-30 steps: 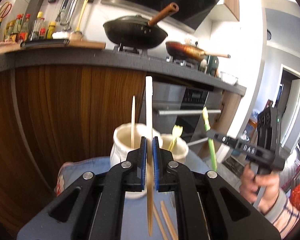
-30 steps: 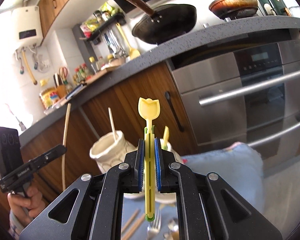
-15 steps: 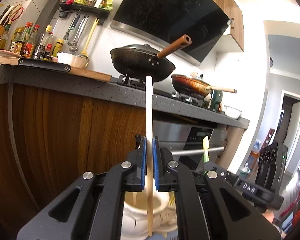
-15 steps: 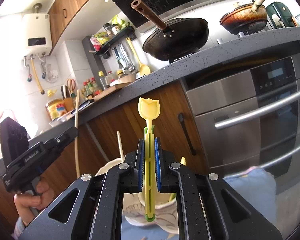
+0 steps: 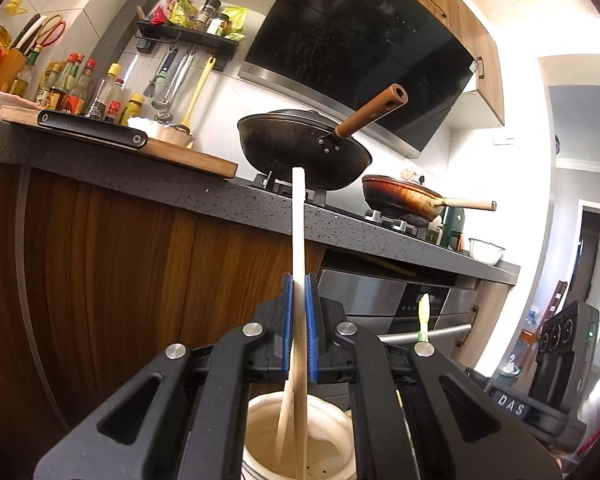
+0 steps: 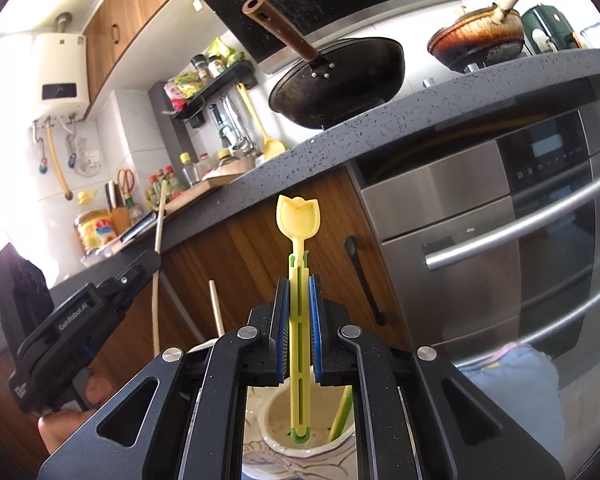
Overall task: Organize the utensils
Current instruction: 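Lift the chopstick with the left tool while the right tool lifts the yellow utensil, then drop chopstick into the tall cup while right tool drops yellow utensil into short cup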
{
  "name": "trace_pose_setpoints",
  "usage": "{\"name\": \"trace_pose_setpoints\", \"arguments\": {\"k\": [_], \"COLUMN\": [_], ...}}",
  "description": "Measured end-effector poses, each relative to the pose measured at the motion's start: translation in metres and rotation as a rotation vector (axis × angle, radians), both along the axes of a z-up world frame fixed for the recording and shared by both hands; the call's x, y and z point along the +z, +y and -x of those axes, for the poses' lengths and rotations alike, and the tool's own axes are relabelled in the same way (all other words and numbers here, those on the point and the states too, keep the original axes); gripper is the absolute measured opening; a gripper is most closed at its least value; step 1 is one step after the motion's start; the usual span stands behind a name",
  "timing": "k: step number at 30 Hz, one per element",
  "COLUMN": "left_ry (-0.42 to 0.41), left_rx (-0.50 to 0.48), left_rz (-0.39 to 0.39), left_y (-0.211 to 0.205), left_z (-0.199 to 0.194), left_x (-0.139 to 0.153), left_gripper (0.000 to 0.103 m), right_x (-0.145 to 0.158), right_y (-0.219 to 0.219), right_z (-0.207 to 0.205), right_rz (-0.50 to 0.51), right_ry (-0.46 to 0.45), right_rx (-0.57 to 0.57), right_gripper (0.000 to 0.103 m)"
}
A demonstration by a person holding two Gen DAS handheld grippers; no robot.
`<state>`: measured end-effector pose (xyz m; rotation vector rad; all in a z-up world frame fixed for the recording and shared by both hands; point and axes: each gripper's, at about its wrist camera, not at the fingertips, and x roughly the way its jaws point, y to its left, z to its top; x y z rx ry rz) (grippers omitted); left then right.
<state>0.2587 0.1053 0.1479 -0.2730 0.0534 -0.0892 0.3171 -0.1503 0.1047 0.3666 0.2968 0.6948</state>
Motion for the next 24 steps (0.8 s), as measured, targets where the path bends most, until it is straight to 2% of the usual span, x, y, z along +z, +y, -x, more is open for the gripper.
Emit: {"name": "trace_pose_setpoints", "arguments": {"k": [6, 12, 21, 24], "left_ry": [-0.031, -0.038, 0.012, 0.055], "left_rx": [0.013, 0.018, 0.033, 0.033], "left_rz": [-0.012, -0.011, -0.106, -0.128], "left_y": [-0.002, -0.001, -0.017, -0.021], "left_z": [0.000, -0.006, -0.009, -0.005], "left_x": [0.004, 0.003, -0.021, -0.031], "left_gripper": [0.006, 0.006, 0.006, 0.006], "right_x": [-0.006, -0.008, -0.017, -0.021], "right_y": [0.013, 0.016, 0.025, 0.027], "right_z": [0.002, 0.000, 0.000, 0.001], "right_rz": [0.056, 0.064, 0.117, 0.146], "right_ry": [-0.022, -0.015, -0.012, -0.003], "right_rx": [-0.004, -0.001, -0.005, -0.007], "right_gripper": [0.011, 0.011, 0.011, 0.011]}}
